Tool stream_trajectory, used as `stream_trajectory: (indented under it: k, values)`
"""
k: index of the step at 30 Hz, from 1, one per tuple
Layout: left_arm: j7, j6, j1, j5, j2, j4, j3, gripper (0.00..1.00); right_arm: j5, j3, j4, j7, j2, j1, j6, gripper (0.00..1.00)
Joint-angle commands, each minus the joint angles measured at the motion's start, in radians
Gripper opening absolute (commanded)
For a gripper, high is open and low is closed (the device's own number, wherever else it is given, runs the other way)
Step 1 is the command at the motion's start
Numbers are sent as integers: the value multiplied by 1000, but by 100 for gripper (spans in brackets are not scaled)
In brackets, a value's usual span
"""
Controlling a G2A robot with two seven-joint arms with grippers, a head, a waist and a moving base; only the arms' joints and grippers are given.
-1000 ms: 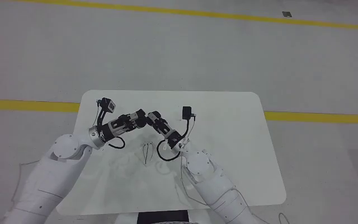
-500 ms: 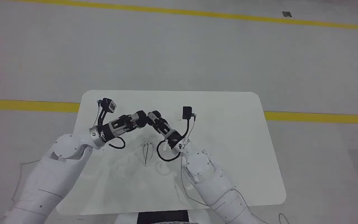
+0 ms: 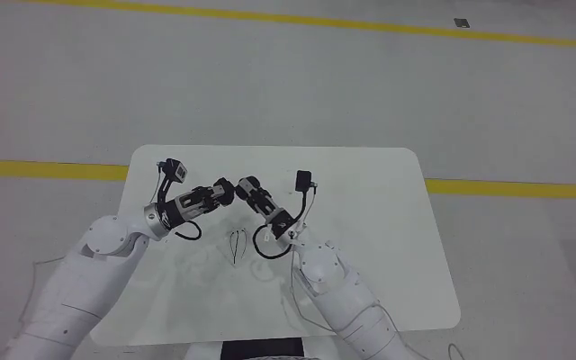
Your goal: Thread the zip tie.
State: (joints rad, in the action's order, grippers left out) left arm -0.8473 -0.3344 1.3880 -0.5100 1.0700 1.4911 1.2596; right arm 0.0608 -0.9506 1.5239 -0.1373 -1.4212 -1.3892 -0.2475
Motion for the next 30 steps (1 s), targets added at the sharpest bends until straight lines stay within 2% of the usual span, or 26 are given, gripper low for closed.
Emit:
stream_trajectory:
  k: [1, 2, 3, 4, 12, 14, 16, 18, 27, 28, 30]
  values:
    - [0, -1, 0, -2, 0, 0, -1, 0, -5, -2, 1, -1, 0, -2, -3, 0]
    - [1, -1, -1, -3, 0, -1, -2, 0, -10, -4, 2, -2, 0, -3, -4, 11]
    - [1, -1, -1, -4, -1, -1, -2, 0, -13, -5, 2, -2, 0, -4, -4, 39]
    - [2, -2, -1, -5, -1, -2, -3, 0, -18, -7, 2, 1, -1, -5, -3, 100]
    - [-10, -6, 5, -10, -6, 10, 17, 0, -104, -31, -5, -14, -2, -15, -7, 100]
    - [-31, -6, 9, -19, -8, 16, 29, 0, -149, -46, -8, -35, 0, -19, -8, 100]
    - [-81, -6, 10, -45, -10, 14, 42, 0, -254, -61, -6, -105, 1, -24, -10, 100]
    - [-146, -6, 2, -50, -13, 3, 51, 0, -254, -61, -6, -105, 1, -24, -10, 100]
    - [-141, 5, 1, -49, -12, 13, 42, 0, -267, -63, -7, -104, 1, -28, -6, 100]
    - [-151, 6, -3, -49, -13, 8, 41, 0, -279, -70, -10, -111, 2, -28, -1, 100]
    - [-198, 2, -18, -36, -18, -28, 50, 0, -343, -90, -17, -178, 7, -33, -5, 100]
